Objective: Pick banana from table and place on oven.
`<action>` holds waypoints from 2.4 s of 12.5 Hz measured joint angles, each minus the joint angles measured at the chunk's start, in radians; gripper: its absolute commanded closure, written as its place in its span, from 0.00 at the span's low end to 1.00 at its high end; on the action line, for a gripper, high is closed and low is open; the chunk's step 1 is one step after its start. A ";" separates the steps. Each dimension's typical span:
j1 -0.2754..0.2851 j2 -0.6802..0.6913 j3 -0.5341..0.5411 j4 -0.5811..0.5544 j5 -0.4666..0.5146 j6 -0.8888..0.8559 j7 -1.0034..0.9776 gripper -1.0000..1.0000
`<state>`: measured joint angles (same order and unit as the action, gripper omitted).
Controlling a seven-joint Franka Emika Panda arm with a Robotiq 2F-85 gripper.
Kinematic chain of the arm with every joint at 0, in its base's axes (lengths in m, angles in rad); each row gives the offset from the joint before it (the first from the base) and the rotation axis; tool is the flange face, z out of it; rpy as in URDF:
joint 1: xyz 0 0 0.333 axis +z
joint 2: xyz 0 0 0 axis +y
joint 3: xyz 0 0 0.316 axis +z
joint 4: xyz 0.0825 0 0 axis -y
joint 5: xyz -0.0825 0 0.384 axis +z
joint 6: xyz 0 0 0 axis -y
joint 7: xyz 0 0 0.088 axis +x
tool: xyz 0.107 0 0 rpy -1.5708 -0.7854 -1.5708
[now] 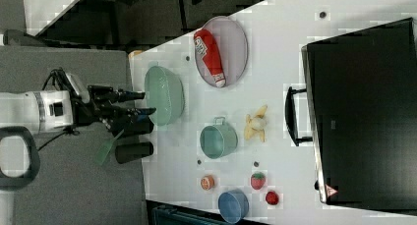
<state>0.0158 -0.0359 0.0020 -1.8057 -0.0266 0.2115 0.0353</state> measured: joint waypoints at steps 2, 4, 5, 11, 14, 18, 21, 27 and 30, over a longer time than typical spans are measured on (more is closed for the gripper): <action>0.000 -0.213 -0.015 -0.210 -0.012 -0.128 0.000 0.10; -0.010 -0.403 -0.041 -0.315 -0.047 -0.185 0.002 0.00; -0.012 -0.459 -0.057 -0.306 -0.048 -0.167 0.001 0.00; -0.034 -0.367 -0.052 -0.271 -0.015 0.084 0.003 0.00; -0.029 -0.184 -0.039 -0.396 -0.012 0.255 0.003 0.00; -0.010 0.088 -0.030 -0.521 -0.029 0.444 0.008 0.00; -0.012 0.170 -0.042 -0.622 -0.032 0.606 0.008 0.00; -0.025 0.279 -0.064 -0.638 -0.035 0.892 0.008 0.00; -0.024 0.396 -0.083 -0.632 -0.038 0.979 0.006 0.04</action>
<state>-0.0087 0.3604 -0.0812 -2.4375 -0.0642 1.1904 0.0410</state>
